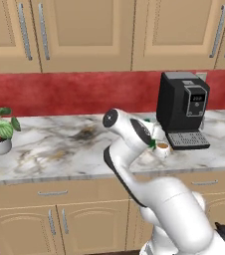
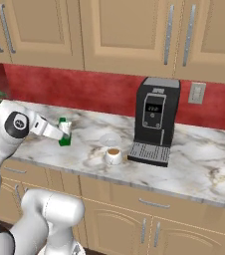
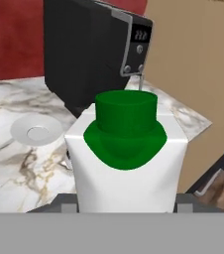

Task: Take a sugar cube from the saucer and place it inside the coffee. Then, grab milk from the fridge and place it next to the coffee on the counter to sweeten the coffee.

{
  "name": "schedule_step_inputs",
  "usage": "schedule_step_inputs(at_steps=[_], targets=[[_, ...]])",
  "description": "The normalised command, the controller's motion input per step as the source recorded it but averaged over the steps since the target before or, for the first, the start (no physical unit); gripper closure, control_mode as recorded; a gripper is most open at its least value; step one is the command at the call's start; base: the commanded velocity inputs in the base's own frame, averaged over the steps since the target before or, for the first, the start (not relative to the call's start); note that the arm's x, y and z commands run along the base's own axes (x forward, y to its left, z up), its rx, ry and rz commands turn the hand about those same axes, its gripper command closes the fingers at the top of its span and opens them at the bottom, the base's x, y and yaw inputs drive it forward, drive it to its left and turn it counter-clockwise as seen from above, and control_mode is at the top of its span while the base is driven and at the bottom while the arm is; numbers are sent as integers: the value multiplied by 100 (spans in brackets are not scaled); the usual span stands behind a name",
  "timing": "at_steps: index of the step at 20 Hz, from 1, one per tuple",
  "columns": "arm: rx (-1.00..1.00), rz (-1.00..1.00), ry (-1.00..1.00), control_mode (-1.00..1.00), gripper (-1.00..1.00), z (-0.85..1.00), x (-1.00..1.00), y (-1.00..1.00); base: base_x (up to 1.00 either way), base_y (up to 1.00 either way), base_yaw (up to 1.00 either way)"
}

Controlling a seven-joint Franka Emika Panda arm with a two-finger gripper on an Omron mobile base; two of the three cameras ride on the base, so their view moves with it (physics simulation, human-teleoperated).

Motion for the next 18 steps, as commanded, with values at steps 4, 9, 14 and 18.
schedule_step_inputs(at_steps=[4,9,14,18], targets=[[-2,-3,0,-100,100,-33,28,0,0,0,0],[-3,-3,0,-100,100,-22,37,0,0,0,0],[-1,-3,-1,-100,100,-33,28,-20,0,0,0],[0,0,-5,-100,100,-23,2,-6,0,0,0]])
